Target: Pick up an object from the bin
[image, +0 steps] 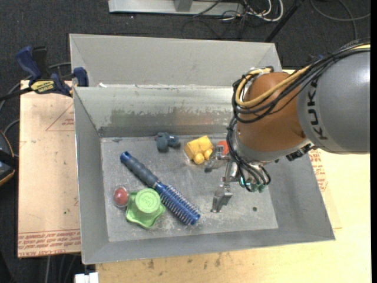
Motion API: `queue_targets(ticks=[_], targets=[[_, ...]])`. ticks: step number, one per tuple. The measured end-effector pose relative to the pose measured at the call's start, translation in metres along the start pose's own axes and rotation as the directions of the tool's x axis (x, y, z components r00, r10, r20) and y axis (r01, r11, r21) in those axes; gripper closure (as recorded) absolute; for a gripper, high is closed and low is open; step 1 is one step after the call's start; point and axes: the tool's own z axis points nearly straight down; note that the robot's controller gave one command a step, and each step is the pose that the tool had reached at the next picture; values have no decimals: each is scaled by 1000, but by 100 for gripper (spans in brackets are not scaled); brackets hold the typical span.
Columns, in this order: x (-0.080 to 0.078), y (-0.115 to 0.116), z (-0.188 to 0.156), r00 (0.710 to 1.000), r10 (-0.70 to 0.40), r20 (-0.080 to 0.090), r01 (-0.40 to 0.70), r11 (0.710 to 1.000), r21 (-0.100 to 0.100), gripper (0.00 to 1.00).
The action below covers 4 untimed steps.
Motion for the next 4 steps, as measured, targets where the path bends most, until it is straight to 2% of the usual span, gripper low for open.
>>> queue_targets(ticks=[1,2,3,4], targets=[[27,39,82,980,-197,15,197,980,2,0],[29,39,83,980,-198,6,198,980,1,100],[28,40,84,980,-198,10,198,980,1,0],[34,106,86,954,-297,34,297,955,5,0]])
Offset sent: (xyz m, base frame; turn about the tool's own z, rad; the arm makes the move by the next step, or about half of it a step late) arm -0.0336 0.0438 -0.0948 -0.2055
